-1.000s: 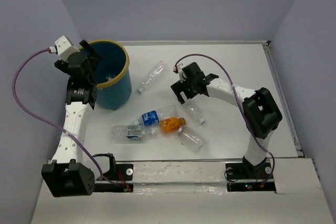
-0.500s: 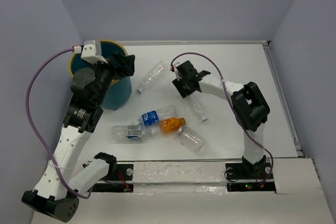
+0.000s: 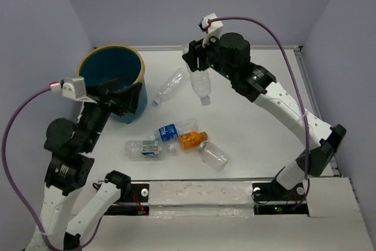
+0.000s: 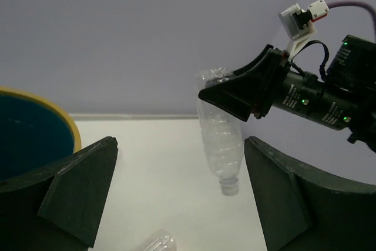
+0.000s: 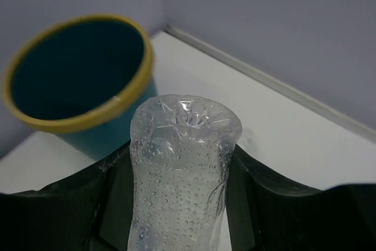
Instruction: Put the plastic bottles in the bin
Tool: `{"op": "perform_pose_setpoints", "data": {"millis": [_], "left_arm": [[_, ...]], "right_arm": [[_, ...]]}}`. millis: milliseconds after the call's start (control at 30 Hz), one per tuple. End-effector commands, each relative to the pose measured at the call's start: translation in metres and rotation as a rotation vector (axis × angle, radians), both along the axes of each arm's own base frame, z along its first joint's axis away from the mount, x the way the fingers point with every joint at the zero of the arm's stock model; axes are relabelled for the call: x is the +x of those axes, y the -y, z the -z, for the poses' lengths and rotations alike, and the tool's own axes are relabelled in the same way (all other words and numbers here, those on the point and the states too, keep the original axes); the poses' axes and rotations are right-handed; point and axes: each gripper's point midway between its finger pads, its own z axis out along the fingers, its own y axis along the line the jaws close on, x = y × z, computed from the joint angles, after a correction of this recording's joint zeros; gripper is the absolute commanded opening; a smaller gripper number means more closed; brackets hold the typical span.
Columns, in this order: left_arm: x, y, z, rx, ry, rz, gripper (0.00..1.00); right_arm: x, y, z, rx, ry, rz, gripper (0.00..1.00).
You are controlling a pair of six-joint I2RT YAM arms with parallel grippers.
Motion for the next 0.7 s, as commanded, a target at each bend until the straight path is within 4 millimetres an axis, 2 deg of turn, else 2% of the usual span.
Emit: {"op": "perform_pose_setpoints", "data": {"millis": [0,33,67,133,167,200,233,267,367,400,433,467,500,567,600,633,667], "left_arm": [[-0.045,-0.01,-0.054,-0.084,0.159,0.048,0.99],[-0.051,-0.012,-0.057,-0.092,0.169,0.052,0.99],[-0.06,-0.015,-0.062,-0.104,0.188,0.057,0.99],[-0.07,-0.015,-0.069,-0.121,0.208,0.084,0.99],[-0.077,-0.015,-0.075,-0.127,0.228,0.097,0.99],[-0.082,-0.013,-0.079,-0.125,0.243,0.121,0.99],[-0.083,-0.011,-0.079,-0.122,0.244,0.131,0.99],[-0.085,-0.011,-0.082,-0.119,0.254,0.135,0.99],[-0.086,-0.012,-0.08,-0.109,0.256,0.13,0.99],[-0.086,-0.012,-0.079,-0.102,0.256,0.126,0.99],[-0.086,-0.012,-0.077,-0.099,0.254,0.129,0.99],[-0.085,-0.011,-0.073,-0.091,0.244,0.131,0.99],[-0.084,-0.011,-0.071,-0.085,0.24,0.131,0.99],[-0.081,-0.01,-0.065,-0.074,0.224,0.128,0.99],[-0.081,-0.011,-0.064,-0.067,0.223,0.122,0.99],[-0.079,-0.01,-0.063,-0.065,0.218,0.119,0.99],[-0.079,-0.01,-0.063,-0.063,0.218,0.122,0.99]], "right_arm": [[-0.033,-0.068,-0.11,0.375,0.141,-0.262,0.4],[-0.039,-0.072,-0.121,0.418,0.155,-0.284,0.4],[-0.04,-0.086,-0.149,0.513,0.206,-0.304,0.4],[-0.037,-0.1,-0.17,0.6,0.241,-0.313,0.4],[-0.03,-0.11,-0.185,0.686,0.267,-0.325,0.4],[-0.028,-0.128,-0.187,0.731,0.27,-0.354,0.4],[-0.038,-0.131,-0.197,0.776,0.275,-0.381,0.4],[-0.032,-0.141,-0.204,0.846,0.289,-0.403,0.4],[-0.035,-0.168,-0.209,0.929,0.306,-0.44,0.4],[-0.03,-0.182,-0.206,0.958,0.337,-0.421,0.4],[-0.024,-0.185,-0.204,0.97,0.36,-0.408,0.4],[-0.012,-0.192,-0.191,0.986,0.393,-0.38,0.39],[-0.012,-0.2,-0.182,0.99,0.389,-0.382,0.39],[0.002,-0.209,-0.158,0.972,0.369,-0.339,0.43],[0.007,-0.213,-0.147,0.953,0.364,-0.324,0.48],[0.014,-0.221,-0.127,0.918,0.34,-0.31,0.6],[0.018,-0.227,-0.115,0.874,0.325,-0.304,0.82]]}}
